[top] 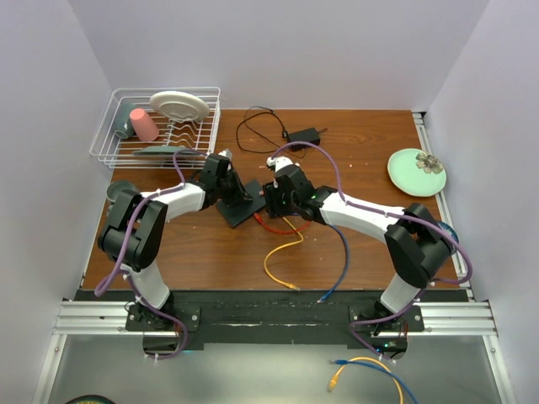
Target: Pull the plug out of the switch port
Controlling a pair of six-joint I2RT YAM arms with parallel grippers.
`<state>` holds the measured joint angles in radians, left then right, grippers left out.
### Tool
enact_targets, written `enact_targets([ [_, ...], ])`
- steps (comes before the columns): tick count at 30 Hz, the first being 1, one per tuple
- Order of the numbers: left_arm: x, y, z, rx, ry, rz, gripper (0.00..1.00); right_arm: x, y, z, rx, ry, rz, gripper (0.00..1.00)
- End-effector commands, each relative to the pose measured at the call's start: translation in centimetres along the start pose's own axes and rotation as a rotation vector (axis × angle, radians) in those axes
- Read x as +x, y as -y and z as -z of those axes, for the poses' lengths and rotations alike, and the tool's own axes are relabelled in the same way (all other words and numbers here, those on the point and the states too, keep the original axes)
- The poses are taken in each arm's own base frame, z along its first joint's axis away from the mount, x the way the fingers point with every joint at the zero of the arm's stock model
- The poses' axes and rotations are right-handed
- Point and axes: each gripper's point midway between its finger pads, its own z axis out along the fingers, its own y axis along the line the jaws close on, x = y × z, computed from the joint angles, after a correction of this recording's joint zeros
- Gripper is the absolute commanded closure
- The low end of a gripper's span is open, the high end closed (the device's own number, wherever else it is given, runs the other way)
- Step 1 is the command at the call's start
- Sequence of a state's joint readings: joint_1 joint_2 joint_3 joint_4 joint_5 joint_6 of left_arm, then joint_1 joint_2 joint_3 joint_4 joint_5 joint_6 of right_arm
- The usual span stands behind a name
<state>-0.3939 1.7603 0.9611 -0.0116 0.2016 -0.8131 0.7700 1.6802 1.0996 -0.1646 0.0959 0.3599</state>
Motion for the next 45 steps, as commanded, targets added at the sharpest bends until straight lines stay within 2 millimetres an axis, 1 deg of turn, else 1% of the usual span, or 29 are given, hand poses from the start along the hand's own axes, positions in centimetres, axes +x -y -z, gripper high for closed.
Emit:
enact_targets([
  [1, -0.6, 1.2, -0.3, 0.044, 0.016, 0.007, 0.99, -0.8, -0.3, -0.4, 0.02, 0.023, 0.081, 0.48],
  [3, -0.7, 1.4, -0.3, 0.047, 0.019, 0.009, 0.99, -0.7, -0.3, -0.7, 0.028, 0.024, 0.094, 0.48],
  [4, -0.6, 1.2, -0.3, 0.044, 0.016, 0.01, 0.99, -0.4, -0.2, -1.1, 0.036, 0.014, 0.105, 0.48],
  [9, -0.6, 1.2, -0.2, 0.04, 0.016, 0.011, 0.99, -0.2, 0.0, -2.6, 0.079, -0.007, 0.147, 0.48],
  [12, -0.5, 1.1, -0.2, 0.034, 0.013, 0.007, 1.0, -0.5, 0.3, -3.4, 0.108, -0.003, 0.155, 0.48],
  [17, -0.5, 1.0, -0.1, 0.031, 0.012, 0.003, 0.99, -1.7, 0.9, -3.6, 0.16, 0.035, 0.17, 0.49],
  [18, -0.5, 1.0, -0.1, 0.031, 0.012, 0.003, 0.99, -1.2, 1.3, -4.0, 0.176, 0.015, 0.18, 0.49],
  [19, -0.4, 0.8, -0.2, 0.026, 0.009, 0.006, 0.99, -1.3, 1.4, -4.1, 0.187, 0.013, 0.182, 0.5],
  [20, -0.4, 0.8, -0.3, 0.029, 0.009, 0.004, 0.99, -1.8, 1.5, -4.2, 0.198, 0.018, 0.188, 0.51],
  [22, -0.3, 0.9, -0.3, 0.031, 0.006, 0.004, 0.99, -1.5, 1.7, -4.3, 0.207, 0.003, 0.192, 0.55],
  [23, -0.3, 0.8, -0.3, 0.03, 0.005, 0.007, 0.99, -1.3, 1.7, -4.3, 0.208, 0.002, 0.189, 0.6],
  [26, -0.4, 0.8, -0.3, 0.031, 0.006, 0.005, 1.0, -1.2, 1.8, -4.1, 0.205, 0.011, 0.184, 0.69],
  [27, -0.3, 0.8, -0.3, 0.03, 0.005, 0.007, 1.0, -1.3, 2.2, -3.8, 0.228, 0.014, 0.181, 0.71],
  [28, -0.3, 0.8, -0.4, 0.03, 0.005, 0.007, 1.0, -2.3, 2.1, -3.0, 0.235, 0.044, 0.166, 0.71],
  [29, -0.4, 0.8, -0.3, 0.031, 0.006, 0.005, 1.0, -2.5, 2.3, -2.2, 0.245, 0.064, 0.145, 0.69],
  [30, -0.3, 0.8, -0.3, 0.031, 0.004, 0.007, 1.0, -3.3, 2.9, -1.3, 0.28, 0.103, 0.126, 0.63],
  [31, -0.4, 0.9, -0.3, 0.034, 0.007, 0.006, 1.0, -4.0, 3.3, -0.2, 0.303, 0.135, 0.103, 0.61],
  [32, -0.3, 0.8, -0.3, 0.031, 0.004, 0.007, 1.0, -5.2, 3.4, 2.0, 0.306, 0.189, 0.061, 0.59],
  [34, -0.5, 1.0, -0.2, 0.037, 0.011, 0.005, 1.0, -6.4, 4.7, 4.5, 0.372, 0.255, 0.024, 0.54],
  [35, -0.5, 1.1, -0.2, 0.038, 0.012, 0.006, 1.0, -6.7, 5.2, 6.0, 0.381, 0.287, -0.005, 0.53],
  [36, -0.4, 1.0, -0.3, 0.037, 0.008, 0.01, 1.0, -6.7, 5.7, 6.7, 0.397, 0.296, -0.024, 0.51],
  [37, -0.4, 1.1, -0.3, 0.04, 0.007, 0.013, 1.0, -6.6, 6.4, 7.0, 0.397, 0.292, -0.05, 0.5],
  [39, -0.4, 1.1, -0.4, 0.045, 0.007, 0.021, 1.0, -5.6, 7.6, 7.4, 0.414, 0.261, -0.091, 0.49],
  [40, -0.3, 1.1, -0.4, 0.046, 0.004, 0.023, 1.0, -4.8, 8.7, 7.2, 0.436, 0.235, -0.105, 0.49],
  [41, -0.3, 1.1, -0.5, 0.046, 0.002, 0.025, 1.0, -4.0, 9.3, 7.0, 0.446, 0.209, -0.127, 0.49],
  [42, -0.3, 1.2, -0.4, 0.048, 0.002, 0.025, 1.0, -3.0, 9.8, 7.2, 0.462, 0.177, -0.132, 0.49],
  [43, -0.3, 1.1, -0.4, 0.045, 0.001, 0.025, 1.0, -2.6, 10.6, 7.4, 0.477, 0.167, -0.153, 0.49],
  [44, -0.3, 0.9, -0.4, 0.04, 0.002, 0.024, 1.0, -1.0, 11.2, 7.4, 0.488, 0.141, -0.18, 0.48],
  [45, -0.3, 0.8, -0.4, 0.036, 0.004, 0.024, 1.0, -0.2, 11.6, 7.6, 0.49, 0.131, -0.197, 0.48],
])
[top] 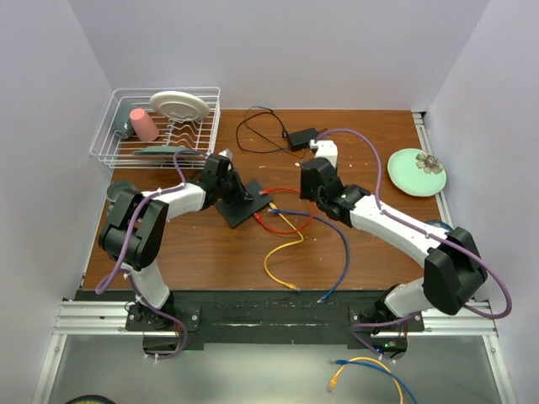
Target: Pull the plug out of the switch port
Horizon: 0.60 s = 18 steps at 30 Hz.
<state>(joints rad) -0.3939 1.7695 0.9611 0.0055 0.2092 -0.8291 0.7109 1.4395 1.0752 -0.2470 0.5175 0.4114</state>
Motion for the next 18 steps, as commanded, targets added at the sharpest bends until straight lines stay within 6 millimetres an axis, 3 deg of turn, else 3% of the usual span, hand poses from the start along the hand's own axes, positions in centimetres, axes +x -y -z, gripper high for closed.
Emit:
enact_targets([
  [1, -0.3, 0.6, -0.2, 0.023, 0.005, 0.011, 1.0, 6.7, 5.1, 0.5, 0.134, -0.16, -0.051, 0.48],
  [11, 0.3, 0.0, -0.6, 0.029, -0.006, 0.052, 1.0, 11.5, 10.1, 2.0, 0.282, -0.247, -0.261, 0.46],
  [16, 0.5, -0.1, -0.8, 0.029, -0.017, 0.058, 1.0, 16.3, 10.9, 2.4, 0.324, -0.391, -0.273, 0.48],
  [18, 0.6, -0.1, -0.8, 0.03, -0.021, 0.06, 1.0, 17.3, 10.8, 2.6, 0.324, -0.409, -0.309, 0.48],
])
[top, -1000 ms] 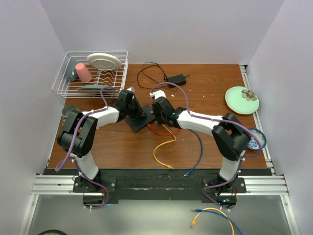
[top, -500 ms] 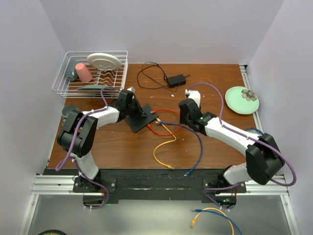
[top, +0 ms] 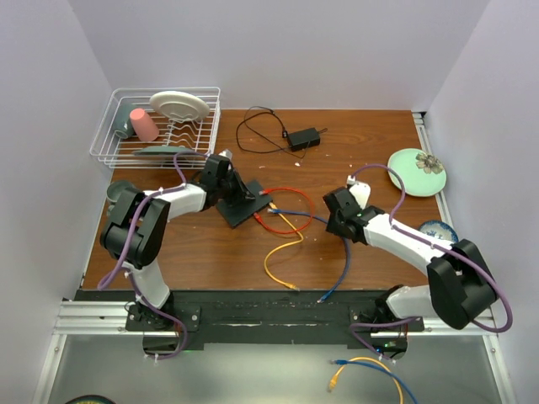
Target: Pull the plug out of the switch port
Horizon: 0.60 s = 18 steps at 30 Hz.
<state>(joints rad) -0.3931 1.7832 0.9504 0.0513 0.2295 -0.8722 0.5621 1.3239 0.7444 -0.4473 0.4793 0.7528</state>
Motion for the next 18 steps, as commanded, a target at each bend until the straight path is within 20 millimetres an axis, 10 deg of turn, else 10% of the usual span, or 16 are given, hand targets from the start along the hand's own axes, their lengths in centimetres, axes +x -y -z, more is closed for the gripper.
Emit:
enact_targets([
  [1, 0.5, -0.6, -0.4, 0.001, -0.021, 0.022, 1.0, 4.2, 1.9, -0.5, 0.047, -0.114, -0.07, 0.48],
  [9, 0.6, -0.6, -0.5, 0.002, -0.026, 0.026, 1.0, 5.9, 3.2, -0.9, 0.097, -0.153, -0.075, 0.51],
  [16, 0.4, -0.7, -0.4, 0.002, -0.022, 0.029, 1.0, 6.5, 2.9, -1.5, 0.096, -0.176, -0.079, 1.0],
  [18, 0.5, -0.8, -0.4, -0.003, -0.025, 0.031, 1.0, 5.9, 3.1, -1.1, 0.104, -0.157, -0.082, 1.0],
])
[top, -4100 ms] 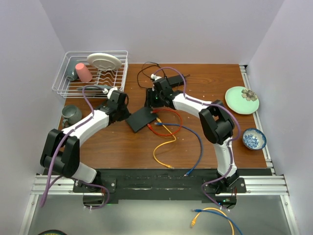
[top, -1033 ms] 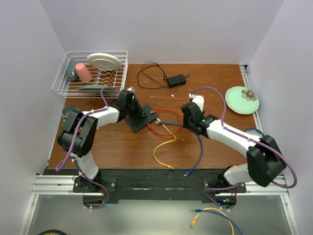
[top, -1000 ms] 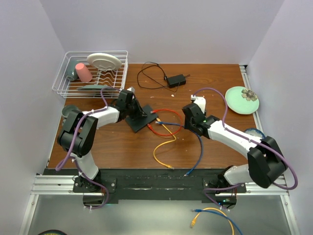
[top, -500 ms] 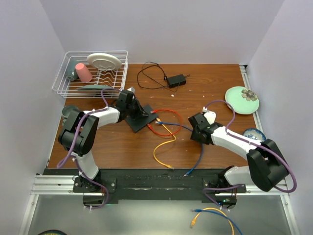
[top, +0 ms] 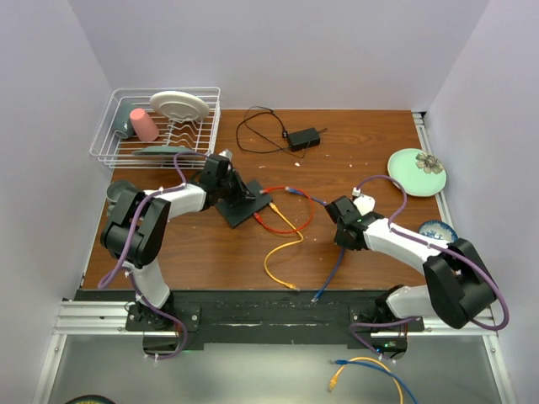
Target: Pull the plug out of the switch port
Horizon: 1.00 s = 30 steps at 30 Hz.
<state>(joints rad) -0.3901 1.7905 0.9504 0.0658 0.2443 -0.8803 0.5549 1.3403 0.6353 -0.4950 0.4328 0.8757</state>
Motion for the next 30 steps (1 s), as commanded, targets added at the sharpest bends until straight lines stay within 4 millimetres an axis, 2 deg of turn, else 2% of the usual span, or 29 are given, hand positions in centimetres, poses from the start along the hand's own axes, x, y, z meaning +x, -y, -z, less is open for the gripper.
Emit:
enact_targets([
  [1, 0.5, -1.1, -0.2, -0.018, -0.022, 0.022, 1.0, -0.5, 0.2, 0.1, 0.021, 0.015, -0.035, 1.0],
  [3, 0.6, -1.2, -0.3, -0.021, -0.024, 0.023, 1.0, -2.8, -0.3, 1.9, -0.001, 0.077, -0.046, 1.0],
  [5, 0.6, -1.2, -0.4, -0.021, -0.026, 0.025, 1.0, -5.2, 0.5, 3.7, 0.03, 0.15, -0.037, 1.0],
  [6, 0.5, -1.3, -0.4, -0.022, -0.024, 0.026, 1.0, -7.2, -0.2, 5.1, 0.015, 0.197, -0.052, 1.0],
  [8, 0.7, -1.5, -0.6, -0.026, -0.029, 0.03, 1.0, -9.2, 0.0, 6.6, 0.025, 0.25, -0.03, 1.0],
  [9, 0.7, -1.4, -0.7, -0.024, -0.028, 0.031, 1.0, -10.8, -0.7, 7.9, 0.006, 0.283, -0.039, 1.0],
  [18, 0.8, -1.7, -0.9, -0.026, -0.038, 0.043, 1.0, -17.5, -1.4, 14.3, -0.044, 0.461, -0.052, 1.0],
  [20, 0.8, -1.7, -0.9, -0.026, -0.038, 0.042, 1.0, -18.5, -1.0, 15.2, -0.02, 0.492, -0.059, 1.0],
  [21, 0.8, -1.7, -0.9, -0.027, -0.04, 0.042, 1.0, -19.9, -0.8, 16.2, 0.0, 0.536, -0.078, 1.0],
  [23, 0.8, -1.7, -0.9, -0.024, -0.038, 0.041, 1.0, -21.2, -0.9, 16.7, 0.013, 0.566, -0.091, 1.0],
  [25, 0.9, -1.7, -0.8, -0.025, -0.039, 0.043, 1.0, -23.4, -1.2, 17.5, -0.008, 0.602, -0.137, 1.0],
  [26, 0.8, -1.6, -0.8, -0.023, -0.039, 0.041, 1.0, -24.6, -1.7, 17.4, -0.021, 0.62, -0.166, 1.0],
  [27, 0.9, -1.7, -0.8, -0.027, -0.04, 0.042, 1.0, -26.4, -1.2, 17.5, -0.017, 0.639, -0.219, 1.0],
  [28, 0.7, -1.6, -0.7, -0.025, -0.037, 0.04, 1.0, -27.4, -1.3, 17.2, -0.023, 0.639, -0.245, 1.0],
  [29, 0.8, -1.6, -0.7, -0.025, -0.037, 0.04, 1.0, -28.1, -2.2, 15.4, -0.027, 0.603, -0.25, 1.0],
  [30, 0.8, -1.5, -0.6, -0.023, -0.037, 0.041, 1.0, -30.1, -1.4, 15.2, -0.022, 0.615, -0.306, 1.0],
])
